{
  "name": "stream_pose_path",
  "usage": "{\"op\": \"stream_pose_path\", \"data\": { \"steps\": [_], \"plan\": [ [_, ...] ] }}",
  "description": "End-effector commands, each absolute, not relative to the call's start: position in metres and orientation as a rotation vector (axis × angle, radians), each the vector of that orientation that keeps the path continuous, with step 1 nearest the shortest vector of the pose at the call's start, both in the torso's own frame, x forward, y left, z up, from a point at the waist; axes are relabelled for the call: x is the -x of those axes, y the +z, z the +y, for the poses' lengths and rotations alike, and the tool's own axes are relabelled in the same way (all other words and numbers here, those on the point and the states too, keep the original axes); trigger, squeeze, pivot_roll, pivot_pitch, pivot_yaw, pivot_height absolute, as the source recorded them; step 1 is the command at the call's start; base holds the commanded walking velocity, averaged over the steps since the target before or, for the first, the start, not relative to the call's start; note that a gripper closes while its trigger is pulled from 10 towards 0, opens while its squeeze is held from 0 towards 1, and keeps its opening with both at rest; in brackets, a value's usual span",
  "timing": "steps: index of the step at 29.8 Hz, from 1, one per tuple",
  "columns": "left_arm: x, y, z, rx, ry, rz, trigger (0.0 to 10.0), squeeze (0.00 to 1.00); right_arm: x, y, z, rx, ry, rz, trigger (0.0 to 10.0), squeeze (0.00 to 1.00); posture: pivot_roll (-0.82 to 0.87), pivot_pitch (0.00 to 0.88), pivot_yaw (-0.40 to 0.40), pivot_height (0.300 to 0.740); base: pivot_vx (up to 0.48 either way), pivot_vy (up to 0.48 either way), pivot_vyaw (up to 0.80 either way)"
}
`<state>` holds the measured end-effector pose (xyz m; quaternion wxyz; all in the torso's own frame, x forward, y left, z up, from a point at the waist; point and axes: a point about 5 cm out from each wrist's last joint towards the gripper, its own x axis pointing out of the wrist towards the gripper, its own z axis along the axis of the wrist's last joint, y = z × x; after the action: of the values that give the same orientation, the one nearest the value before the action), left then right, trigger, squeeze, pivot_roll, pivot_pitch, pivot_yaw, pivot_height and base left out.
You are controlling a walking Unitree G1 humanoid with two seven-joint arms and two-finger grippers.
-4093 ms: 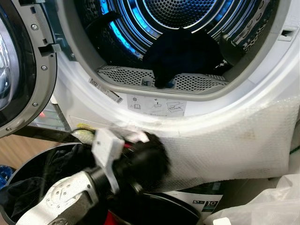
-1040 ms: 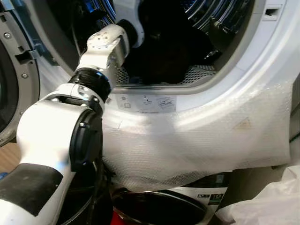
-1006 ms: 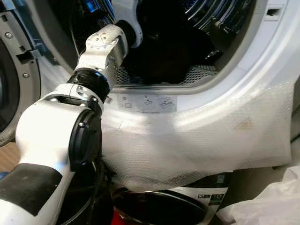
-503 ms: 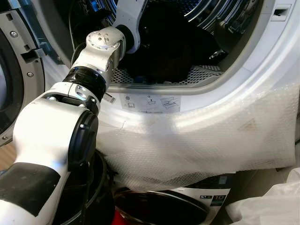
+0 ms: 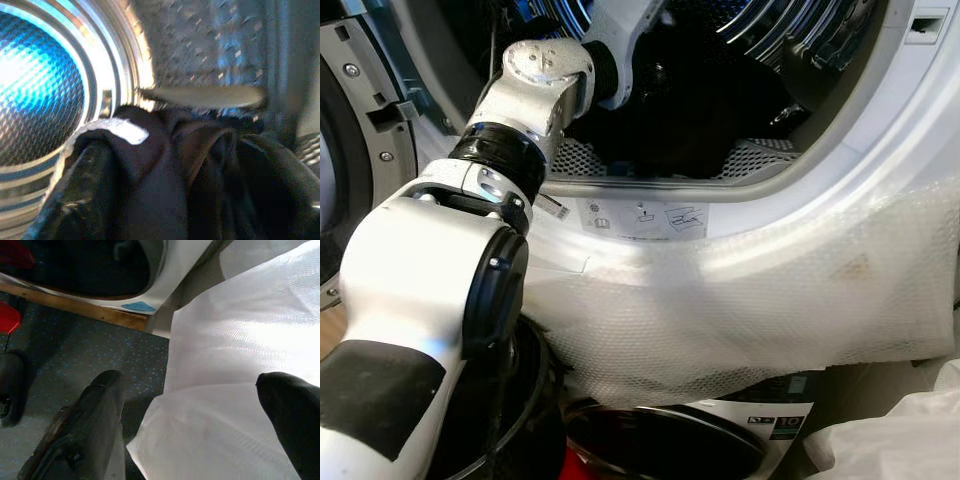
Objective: Clothes washing
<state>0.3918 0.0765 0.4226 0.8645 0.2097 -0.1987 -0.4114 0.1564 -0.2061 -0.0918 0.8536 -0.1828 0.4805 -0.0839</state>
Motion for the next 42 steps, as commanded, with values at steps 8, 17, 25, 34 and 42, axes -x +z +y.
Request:
{"op": "stream_pose_path", "data": {
  "steps": [8, 17, 25, 34, 42],
  "plan": [
    [-0.372, 0.453, 0.106, -0.376, -0.953, -0.528, 10.0, 1.0, -0.15, -0.095, -0.2, 0.378, -0.158, 1.031, 10.0, 0.0, 0.09, 0.0, 0.095, 0.74, 0.0, 0.0, 0.0],
    [-0.365, 0.434, 0.149, -0.387, -0.929, -0.39, 10.0, 1.0, -0.149, -0.096, -0.201, 0.379, -0.162, 1.034, 10.0, 0.0, 0.11, 0.0, 0.092, 0.74, 0.0, 0.0, 0.0],
    [-0.338, 0.388, 0.147, -0.417, -1.153, -0.262, 10.0, 1.0, -0.15, -0.095, -0.202, 0.392, -0.149, 1.034, 10.0, 0.0, 0.13, 0.0, 0.083, 0.74, 0.0, 0.0, 0.0],
    [-0.286, 0.366, 0.146, -0.497, -1.451, -0.343, 10.0, 0.0, -0.151, -0.095, -0.202, 0.386, -0.157, 1.029, 10.0, 0.0, 0.13, 0.0, 0.088, 0.74, 0.0, 0.0, 0.0],
    [-0.254, 0.332, 0.145, -0.4, -1.669, -0.194, 10.0, 0.0, -0.15, -0.095, -0.203, 0.395, -0.152, 1.031, 10.0, 0.0, 0.13, 0.0, 0.075, 0.74, 0.0, 0.0, 0.0]
  ]
}}
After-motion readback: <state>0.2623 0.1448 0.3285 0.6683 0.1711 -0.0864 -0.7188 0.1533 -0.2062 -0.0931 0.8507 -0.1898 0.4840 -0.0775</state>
